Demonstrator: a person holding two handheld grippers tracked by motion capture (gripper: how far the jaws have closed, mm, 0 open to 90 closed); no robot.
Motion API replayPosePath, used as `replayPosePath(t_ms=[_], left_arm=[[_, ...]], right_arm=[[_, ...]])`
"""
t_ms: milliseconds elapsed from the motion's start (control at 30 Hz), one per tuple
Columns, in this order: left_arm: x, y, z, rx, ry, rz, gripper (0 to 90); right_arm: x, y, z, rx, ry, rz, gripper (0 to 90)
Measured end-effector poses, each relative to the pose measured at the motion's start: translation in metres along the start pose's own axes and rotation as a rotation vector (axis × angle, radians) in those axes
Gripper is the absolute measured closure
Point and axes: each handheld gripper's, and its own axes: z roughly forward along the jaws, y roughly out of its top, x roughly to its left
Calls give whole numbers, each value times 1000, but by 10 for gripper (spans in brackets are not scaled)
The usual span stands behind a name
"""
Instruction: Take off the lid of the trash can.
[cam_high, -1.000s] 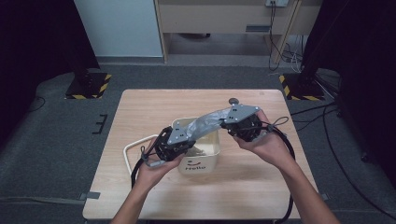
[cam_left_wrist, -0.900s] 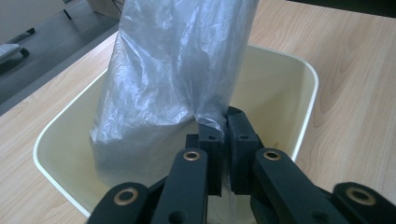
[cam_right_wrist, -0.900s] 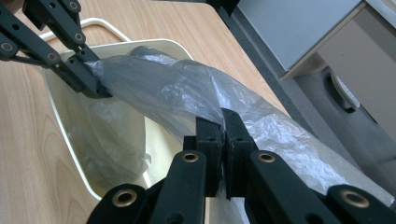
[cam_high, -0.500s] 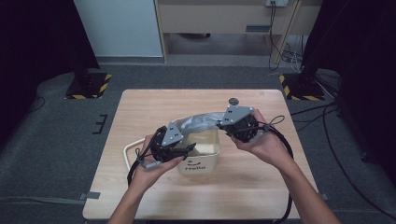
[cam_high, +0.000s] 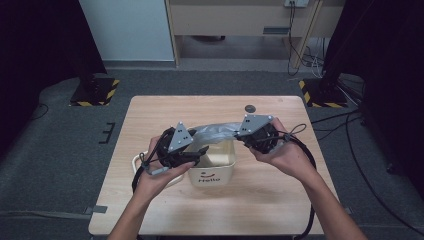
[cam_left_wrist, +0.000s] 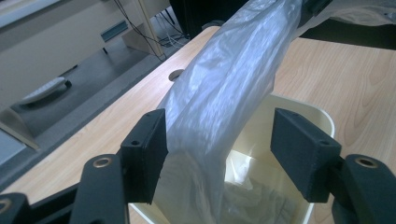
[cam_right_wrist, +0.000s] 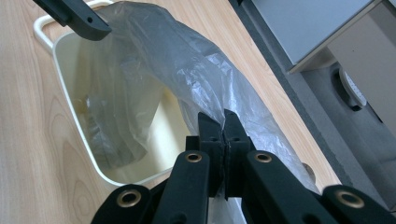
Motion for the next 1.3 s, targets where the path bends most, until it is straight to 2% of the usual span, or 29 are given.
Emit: replayPosePath(t_ms=[33, 333, 400, 533, 633, 733, 900, 967, 1100, 1267, 1300], left_arm=[[0, 2, 1, 5, -9, 15, 383], [-4, 16, 17, 31, -43, 60, 508], [-4, 18, 19, 39, -47, 67, 594], [-3, 19, 20, 41, -52, 50, 771], [-2, 20, 22, 40, -69, 30, 848], [1, 20, 22, 40, -72, 10, 874], [6, 20, 19, 28, -60, -24, 888], [9, 19, 17, 21, -61, -36, 890], [13, 19, 13, -2, -55, -59, 893], [16, 18, 8, -18, -53, -73, 897], [16, 18, 8, -20, -58, -78, 898]], right_arm=[[0, 0, 0, -4, 3, -5, 897], [3, 3, 4, 12, 13, -19, 895], [3, 2, 4, 10, 15, -20, 894], [3, 1, 4, 13, 14, -14, 886], [4, -1, 4, 14, 18, -10, 867], [4, -3, 5, 9, 17, -9, 817], [7, -9, 8, -6, 17, 25, 664], [8, -11, 9, -12, 15, 23, 606], [10, -15, 9, -13, -25, 20, 455], [9, -24, 9, -10, -63, 33, 391], [8, -25, 10, -9, -72, 40, 411]])
